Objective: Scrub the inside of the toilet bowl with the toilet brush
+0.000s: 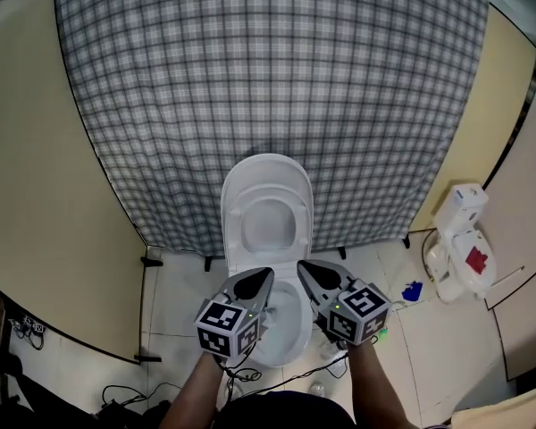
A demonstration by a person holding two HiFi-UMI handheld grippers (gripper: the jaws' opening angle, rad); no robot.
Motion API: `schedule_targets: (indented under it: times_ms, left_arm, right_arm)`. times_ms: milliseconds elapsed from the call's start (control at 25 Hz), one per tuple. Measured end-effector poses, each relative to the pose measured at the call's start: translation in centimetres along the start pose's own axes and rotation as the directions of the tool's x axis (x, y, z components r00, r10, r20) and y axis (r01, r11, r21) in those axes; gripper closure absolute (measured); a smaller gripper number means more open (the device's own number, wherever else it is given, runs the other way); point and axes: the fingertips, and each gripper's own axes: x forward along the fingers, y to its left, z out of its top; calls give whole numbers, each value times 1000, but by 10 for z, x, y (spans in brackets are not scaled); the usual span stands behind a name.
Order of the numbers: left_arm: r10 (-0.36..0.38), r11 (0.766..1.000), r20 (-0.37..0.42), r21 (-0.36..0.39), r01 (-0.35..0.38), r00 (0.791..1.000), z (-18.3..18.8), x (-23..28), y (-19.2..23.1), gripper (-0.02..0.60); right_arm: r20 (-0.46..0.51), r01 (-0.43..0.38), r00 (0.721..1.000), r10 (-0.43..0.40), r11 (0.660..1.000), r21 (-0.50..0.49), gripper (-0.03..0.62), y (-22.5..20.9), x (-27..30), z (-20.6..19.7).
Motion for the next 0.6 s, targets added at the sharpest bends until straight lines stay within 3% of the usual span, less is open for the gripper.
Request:
schedule_targets:
  times_ms: [400,600]
  left_arm:
    - [-1,1000,3,23,1,1000,-1,4,-15,572]
    - [-2,1000,30,30,1,1000,-34,-19,-22,572]
  right_arm:
    - [32,-10,999,9,1000,4,582,-2,-19,6]
    - [27,-21,999,22,1000,-22,582,23,-28,-28]
